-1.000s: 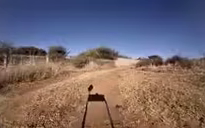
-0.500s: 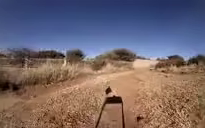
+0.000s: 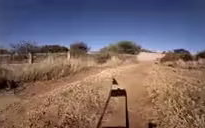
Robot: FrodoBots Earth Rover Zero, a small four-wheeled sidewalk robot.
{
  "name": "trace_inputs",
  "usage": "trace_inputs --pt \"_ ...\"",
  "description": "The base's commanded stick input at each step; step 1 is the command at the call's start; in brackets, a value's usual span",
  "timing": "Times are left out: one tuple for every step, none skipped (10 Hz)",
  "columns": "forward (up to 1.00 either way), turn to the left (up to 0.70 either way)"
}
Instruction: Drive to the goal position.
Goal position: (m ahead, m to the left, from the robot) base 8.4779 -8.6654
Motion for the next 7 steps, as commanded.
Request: trace_inputs --pt "0.50 0.00" --pt "0.50 0.00" --pt "0.50 0.00" --pt "0.50 0.00" --pt "0.50 0.00" --pt "0.50 0.00" --pt "0.50 0.00"
